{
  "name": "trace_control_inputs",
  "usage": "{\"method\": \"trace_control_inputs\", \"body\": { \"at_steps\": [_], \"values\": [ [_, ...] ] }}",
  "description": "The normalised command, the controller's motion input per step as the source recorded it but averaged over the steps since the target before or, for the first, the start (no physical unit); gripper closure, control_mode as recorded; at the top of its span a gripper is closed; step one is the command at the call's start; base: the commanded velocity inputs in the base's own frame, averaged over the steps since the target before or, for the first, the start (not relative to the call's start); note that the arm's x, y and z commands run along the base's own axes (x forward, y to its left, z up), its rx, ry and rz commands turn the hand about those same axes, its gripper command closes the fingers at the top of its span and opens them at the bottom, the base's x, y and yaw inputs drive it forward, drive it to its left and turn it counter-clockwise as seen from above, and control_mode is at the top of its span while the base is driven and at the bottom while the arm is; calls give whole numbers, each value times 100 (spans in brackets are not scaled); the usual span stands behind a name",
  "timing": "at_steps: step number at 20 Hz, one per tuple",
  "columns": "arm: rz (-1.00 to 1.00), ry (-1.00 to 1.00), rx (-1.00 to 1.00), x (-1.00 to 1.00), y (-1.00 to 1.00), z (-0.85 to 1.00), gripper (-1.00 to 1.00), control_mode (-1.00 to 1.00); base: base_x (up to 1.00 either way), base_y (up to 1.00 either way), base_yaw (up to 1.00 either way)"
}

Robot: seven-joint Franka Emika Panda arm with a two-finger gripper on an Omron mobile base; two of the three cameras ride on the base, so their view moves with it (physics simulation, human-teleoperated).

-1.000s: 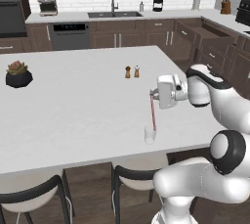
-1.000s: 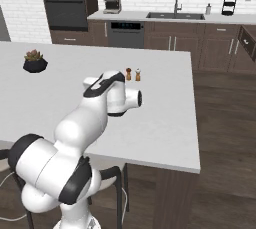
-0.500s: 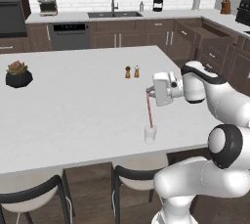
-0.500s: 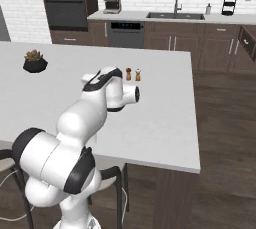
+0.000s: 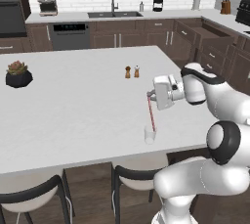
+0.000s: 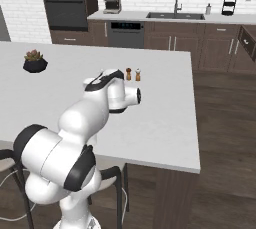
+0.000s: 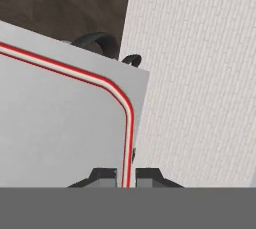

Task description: Take a straw from the drawer in front and place it inside the glass cup on the dining counter.

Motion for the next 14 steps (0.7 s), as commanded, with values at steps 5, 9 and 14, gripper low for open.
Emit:
{"method": "trace_control_inputs", "body": {
  "at_steps": [5, 9, 14],
  "values": [
    [16, -30, 0, 9, -7, -58, 100, -100, 0, 0, 0],
    [17, -34, 0, 21, 0, -49, 100, -100, 0, 0, 0],
    [19, -39, 0, 21, 0, -26, 100, -100, 0, 0, 0]
  ]
}}
